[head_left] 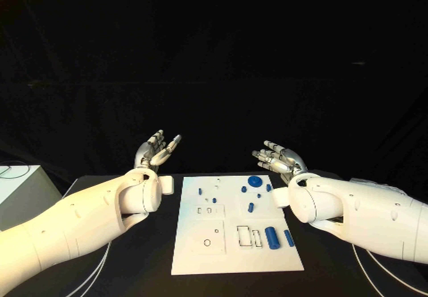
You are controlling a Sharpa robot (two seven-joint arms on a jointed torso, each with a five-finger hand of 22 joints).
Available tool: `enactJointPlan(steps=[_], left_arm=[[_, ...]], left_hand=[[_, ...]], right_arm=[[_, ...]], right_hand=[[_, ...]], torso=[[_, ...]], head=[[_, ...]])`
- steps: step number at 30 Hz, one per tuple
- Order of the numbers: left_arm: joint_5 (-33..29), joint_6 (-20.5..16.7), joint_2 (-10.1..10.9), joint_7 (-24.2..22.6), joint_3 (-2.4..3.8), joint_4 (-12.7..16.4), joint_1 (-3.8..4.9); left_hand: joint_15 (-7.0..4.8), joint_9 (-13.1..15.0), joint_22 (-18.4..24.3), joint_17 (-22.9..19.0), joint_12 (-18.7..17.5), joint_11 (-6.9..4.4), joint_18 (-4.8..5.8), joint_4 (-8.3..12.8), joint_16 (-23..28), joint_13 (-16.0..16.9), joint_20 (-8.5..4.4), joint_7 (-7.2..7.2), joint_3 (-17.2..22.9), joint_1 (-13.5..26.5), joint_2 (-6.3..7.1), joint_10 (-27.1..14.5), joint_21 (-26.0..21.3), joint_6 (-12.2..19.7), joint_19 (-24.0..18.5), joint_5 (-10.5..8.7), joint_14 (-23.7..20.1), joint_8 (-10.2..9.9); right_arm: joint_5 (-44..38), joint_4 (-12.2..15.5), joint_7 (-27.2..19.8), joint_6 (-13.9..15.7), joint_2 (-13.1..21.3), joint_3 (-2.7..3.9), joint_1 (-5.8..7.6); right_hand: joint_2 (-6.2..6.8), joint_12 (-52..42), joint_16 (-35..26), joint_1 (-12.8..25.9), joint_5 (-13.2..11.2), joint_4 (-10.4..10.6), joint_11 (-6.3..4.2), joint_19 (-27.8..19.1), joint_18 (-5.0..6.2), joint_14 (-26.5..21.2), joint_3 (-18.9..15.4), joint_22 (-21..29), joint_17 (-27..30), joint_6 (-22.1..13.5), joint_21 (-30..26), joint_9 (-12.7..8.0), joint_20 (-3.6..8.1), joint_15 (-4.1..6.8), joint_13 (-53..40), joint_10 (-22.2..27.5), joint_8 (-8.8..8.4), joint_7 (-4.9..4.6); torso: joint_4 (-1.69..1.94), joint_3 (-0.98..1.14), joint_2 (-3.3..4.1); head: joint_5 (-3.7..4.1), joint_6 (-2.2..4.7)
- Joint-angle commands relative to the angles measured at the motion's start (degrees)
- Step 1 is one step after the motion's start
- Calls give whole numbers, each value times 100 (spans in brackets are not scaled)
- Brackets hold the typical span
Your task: Assemble the parts on the task board
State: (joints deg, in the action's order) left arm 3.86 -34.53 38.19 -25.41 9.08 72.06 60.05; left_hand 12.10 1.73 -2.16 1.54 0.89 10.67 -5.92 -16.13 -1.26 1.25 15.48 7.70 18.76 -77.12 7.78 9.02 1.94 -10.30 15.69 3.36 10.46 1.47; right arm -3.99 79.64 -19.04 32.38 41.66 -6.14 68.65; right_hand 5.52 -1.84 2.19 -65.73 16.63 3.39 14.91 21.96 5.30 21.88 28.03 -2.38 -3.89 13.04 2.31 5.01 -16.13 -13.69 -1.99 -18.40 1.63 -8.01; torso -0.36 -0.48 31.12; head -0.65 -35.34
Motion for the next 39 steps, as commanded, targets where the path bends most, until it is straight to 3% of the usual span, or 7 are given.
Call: enactJointPlan(steps=[1, 8, 13, 22, 26, 30, 39], left_arm=[[409, 756, -82, 222, 72, -189, 3], [489, 1087, 109, 158, 110, -91, 1], [563, 1222, 336, 110, 112, 164, 2], [763, 1726, 816, 223, 134, 849, 3], [879, 1931, 985, 261, 165, 1150, 1], [932, 2071, 1127, 282, 247, 1428, -10], [891, 2178, 1307, 307, 408, 1814, -25]], left_hand=[[80, 11, -14, 12, 41, 63, -95, -57, -24, 10, 43, 580, 89, -320, 31, 29, 37, -76, 94, 33, 25, 34], [162, 91, -70, 94, 110, 282, -111, -23, -129, 62, 115, 788, 185, -380, -112, 539, 150, -489, 318, 18, 489, 147], [127, 363, -225, 378, 361, 421, -136, 95, -584, 191, 121, 827, 394, -376, -148, 2352, 528, -1873, 1267, 10, 2289, 590], [-434, 729, -668, 1037, 660, -16, -467, 293, -1498, 273, -133, 589, 884, -265, -39, 4769, 1683, -3779, 3514, 8, 4695, 1259], [-608, 794, -817, 1366, 588, -141, -464, 404, -1767, 273, -327, 498, 1080, -235, 41, 5132, 2025, -3990, 3883, 3, 5212, 1332], [-766, 872, -1065, 1812, 478, -245, -449, 539, -2182, 278, -522, 420, 1232, -174, 101, 5449, 2495, -4114, 4159, 5, 5649, 1361], [-898, 1035, -1762, 2861, 293, -333, -436, 750, -3417, 290, -682, 355, 1446, 37, 166, 5755, 3604, -4211, 4036, -2, 5734, 1345]], right_arm=[[-458, -130, 638, -943, -44, -55, 92], [-2240, -539, 519, -929, 35, -111, 236], [-3392, -667, 562, -809, 83, -105, 305], [-5816, -708, 1017, -808, 139, -88, 499], [-6808, -697, 1330, -980, 149, -86, 592], [-7656, -711, 1683, -1244, 128, -85, 675], [-8508, -943, 2109, -1528, -57, -86, 716]], right_hand=[[58, -105, 188, -537, 2, -197, 39, 752, 163, 846, 181, -94, -118, 529, 172, 135, -48, -20, -61, -701, 159, -908], [182, -330, 644, -1006, -120, -511, -196, 2583, 479, 2870, 250, -223, -367, 2270, 628, 532, -10, 305, -181, -3035, 660, -758], [303, -364, 1023, -1182, -122, -645, -475, 3412, 515, 3972, 315, -350, -523, 3473, 1038, 709, 323, 673, -171, -3919, 987, -516], [367, -206, 2067, -1316, -145, -808, -934, 4473, 493, 6093, 10, -1691, -1323, 4354, 3220, 689, 1131, 1355, -176, -5090, 1068, -174], [527, -173, 3467, -1166, -225, -705, -996, 4694, 501, 6410, 309, -2274, -2285, 4520, 4047, 690, 1194, 1444, -186, -5255, 953, -94], [751, -175, 6106, -1051, -300, -566, -1035, 5611, 133, 6438, 647, -4908, -4772, 4540, 6109, 791, 1164, 1429, -196, -5226, 882, -52], [918, -158, 6861, -983, -360, -479, -983, 5858, 28, 6412, 701, -5610, -5504, 4491, 6624, 877, 1098, 1388, -177, -4902, 863, -71]], torso=[[-1, -1, -1], [6, -23, 39], [64, -43, 123], [198, -46, 322], [256, -55, 408], [318, -68, 525], [426, -95, 712]], head=[[0, 0], [26, -190], [89, -227], [245, -256], [318, -245], [389, -197], [519, -138]])
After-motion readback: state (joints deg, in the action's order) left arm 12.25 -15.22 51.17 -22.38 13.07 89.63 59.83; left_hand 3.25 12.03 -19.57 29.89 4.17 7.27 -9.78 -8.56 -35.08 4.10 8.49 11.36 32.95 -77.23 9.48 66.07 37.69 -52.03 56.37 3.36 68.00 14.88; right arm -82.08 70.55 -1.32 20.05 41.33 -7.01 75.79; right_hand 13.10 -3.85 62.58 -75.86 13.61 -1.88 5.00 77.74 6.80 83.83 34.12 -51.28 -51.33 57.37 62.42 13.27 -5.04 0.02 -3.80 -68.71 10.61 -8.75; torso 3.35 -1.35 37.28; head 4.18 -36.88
